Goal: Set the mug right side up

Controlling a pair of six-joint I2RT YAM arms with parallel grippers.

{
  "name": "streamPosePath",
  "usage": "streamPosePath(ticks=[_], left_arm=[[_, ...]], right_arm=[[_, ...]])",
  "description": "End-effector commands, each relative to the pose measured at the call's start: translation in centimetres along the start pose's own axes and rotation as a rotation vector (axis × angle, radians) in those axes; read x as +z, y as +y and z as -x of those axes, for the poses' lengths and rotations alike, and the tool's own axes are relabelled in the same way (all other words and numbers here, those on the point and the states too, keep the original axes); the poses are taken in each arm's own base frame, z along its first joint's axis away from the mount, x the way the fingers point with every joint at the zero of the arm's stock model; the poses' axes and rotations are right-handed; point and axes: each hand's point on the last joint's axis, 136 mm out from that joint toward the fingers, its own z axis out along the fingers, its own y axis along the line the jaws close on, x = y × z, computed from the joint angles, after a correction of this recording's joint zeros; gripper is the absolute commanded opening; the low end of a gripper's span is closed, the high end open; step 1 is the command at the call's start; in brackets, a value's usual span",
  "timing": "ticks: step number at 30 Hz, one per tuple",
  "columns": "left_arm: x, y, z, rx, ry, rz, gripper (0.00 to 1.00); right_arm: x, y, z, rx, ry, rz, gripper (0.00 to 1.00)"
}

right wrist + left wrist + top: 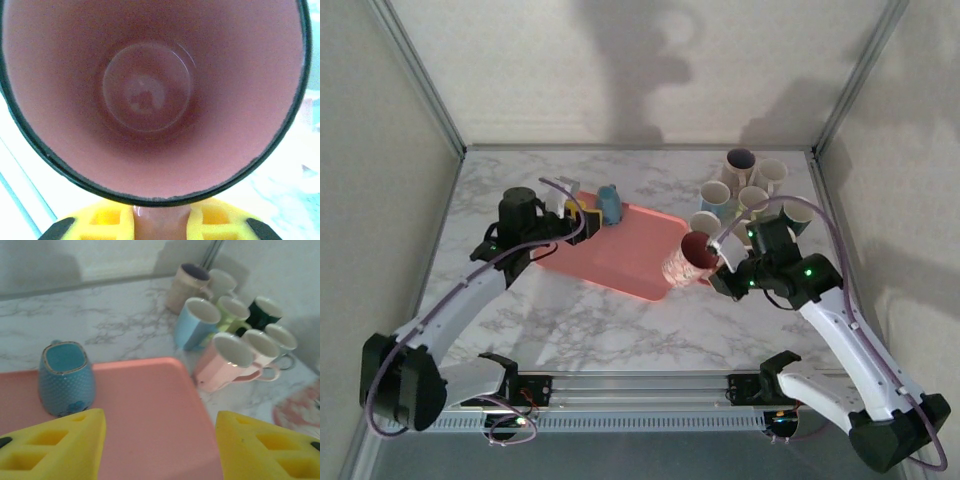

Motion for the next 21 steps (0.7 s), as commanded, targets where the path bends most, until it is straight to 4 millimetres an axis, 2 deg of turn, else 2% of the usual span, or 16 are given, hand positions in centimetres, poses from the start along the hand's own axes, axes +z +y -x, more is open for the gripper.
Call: streamPosePath(ticks=[1, 10, 21], left_arm=[[1.2, 1.2, 1.2, 0.125, -0.03, 0.04, 0.6], [5.3, 4.0, 0.2, 0.167, 0.053, 0.078, 0.62], [8.7, 6.3, -1.5, 0.218, 0.104, 0.069, 0.63]], right_arm=[[0.4, -1.4, 0.1, -0.254, -0.02, -0.084, 0.0], [5.0, -4.2, -2.1, -0.325, 0.107, -0.147, 0.0], [7.0, -5.3, -2.2, -0.348, 0.053, -0.151, 0.0]])
